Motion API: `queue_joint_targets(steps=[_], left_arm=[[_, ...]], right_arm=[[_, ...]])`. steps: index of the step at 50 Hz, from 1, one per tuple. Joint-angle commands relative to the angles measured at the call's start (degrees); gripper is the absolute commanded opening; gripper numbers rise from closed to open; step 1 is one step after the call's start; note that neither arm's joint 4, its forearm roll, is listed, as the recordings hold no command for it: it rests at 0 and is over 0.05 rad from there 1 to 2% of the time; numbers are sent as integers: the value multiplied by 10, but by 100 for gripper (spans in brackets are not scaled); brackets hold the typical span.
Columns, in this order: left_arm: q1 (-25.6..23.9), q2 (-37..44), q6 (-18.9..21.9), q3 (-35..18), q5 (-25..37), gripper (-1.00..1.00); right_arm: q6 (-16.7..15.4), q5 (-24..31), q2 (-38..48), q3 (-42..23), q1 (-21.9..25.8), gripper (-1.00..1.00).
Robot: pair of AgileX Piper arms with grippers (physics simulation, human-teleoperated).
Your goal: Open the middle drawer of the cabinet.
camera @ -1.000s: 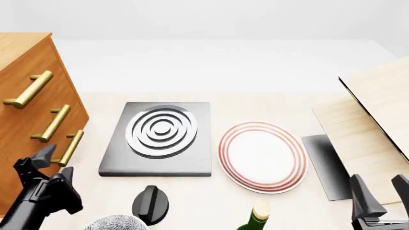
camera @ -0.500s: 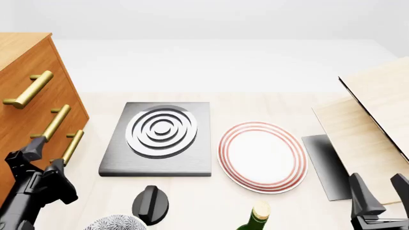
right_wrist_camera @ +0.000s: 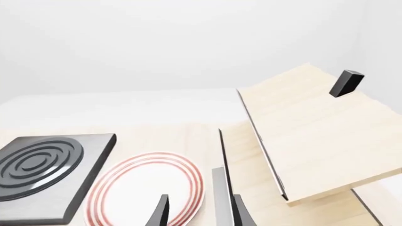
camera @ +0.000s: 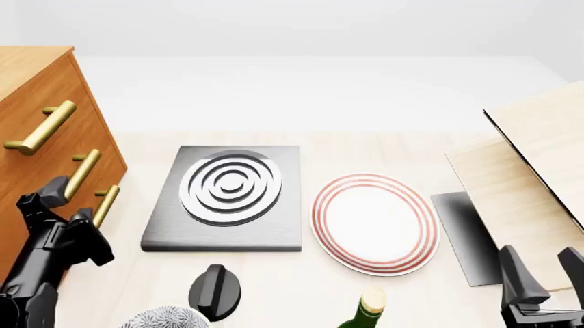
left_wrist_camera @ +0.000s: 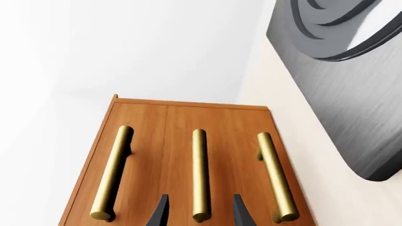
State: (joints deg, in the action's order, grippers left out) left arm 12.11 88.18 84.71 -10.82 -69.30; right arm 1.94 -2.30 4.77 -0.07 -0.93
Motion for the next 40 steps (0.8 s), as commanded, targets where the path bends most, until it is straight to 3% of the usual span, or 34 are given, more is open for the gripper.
queue_joint_targets(steps=[1, 21, 40], left_arm=[[4, 38, -5, -20, -6, 100], [36, 46, -1, 10, -6, 100], [59, 58, -6, -2, -6, 100]], right_arm=[[3, -19, 20, 0, -3, 100], [1, -21, 23, 0, -4, 100], [1, -36, 42, 1, -10, 100]])
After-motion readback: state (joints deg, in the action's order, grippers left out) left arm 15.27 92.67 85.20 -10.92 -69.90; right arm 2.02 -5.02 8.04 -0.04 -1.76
